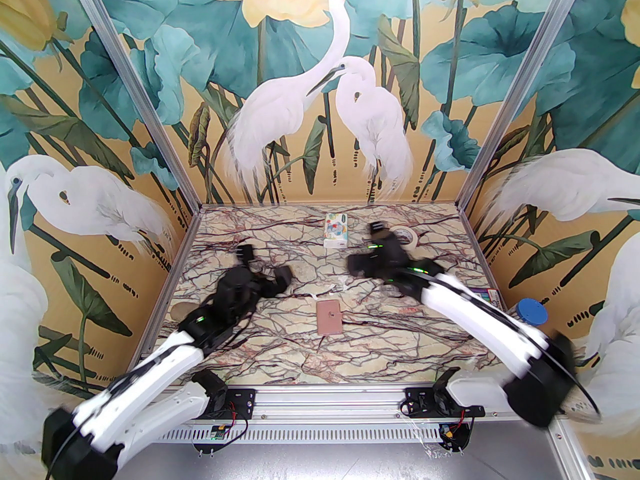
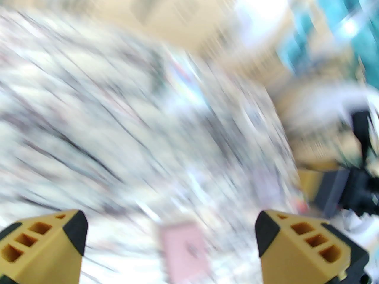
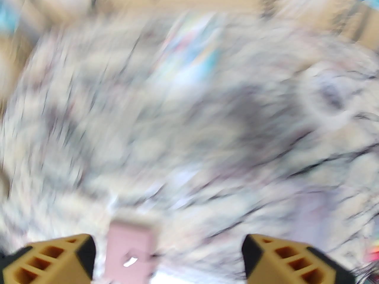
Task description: Put the credit cards into the card holder
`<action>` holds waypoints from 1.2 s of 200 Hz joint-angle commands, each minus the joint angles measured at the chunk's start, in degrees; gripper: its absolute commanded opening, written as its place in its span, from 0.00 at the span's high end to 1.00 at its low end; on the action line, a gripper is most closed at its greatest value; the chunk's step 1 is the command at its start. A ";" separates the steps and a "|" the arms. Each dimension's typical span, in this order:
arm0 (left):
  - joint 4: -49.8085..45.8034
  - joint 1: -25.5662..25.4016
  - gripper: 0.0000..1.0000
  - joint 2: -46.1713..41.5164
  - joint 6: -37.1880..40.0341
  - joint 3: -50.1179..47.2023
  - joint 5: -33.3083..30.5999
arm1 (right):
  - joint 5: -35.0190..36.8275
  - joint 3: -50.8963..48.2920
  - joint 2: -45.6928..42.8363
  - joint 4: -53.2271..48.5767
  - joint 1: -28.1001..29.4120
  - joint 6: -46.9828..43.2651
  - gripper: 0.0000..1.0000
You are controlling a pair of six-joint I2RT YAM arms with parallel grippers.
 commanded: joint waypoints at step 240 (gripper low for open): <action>66.61 30.41 0.01 42.18 30.18 -15.02 14.17 | 2.31 -35.79 19.12 77.24 -28.12 -19.63 0.01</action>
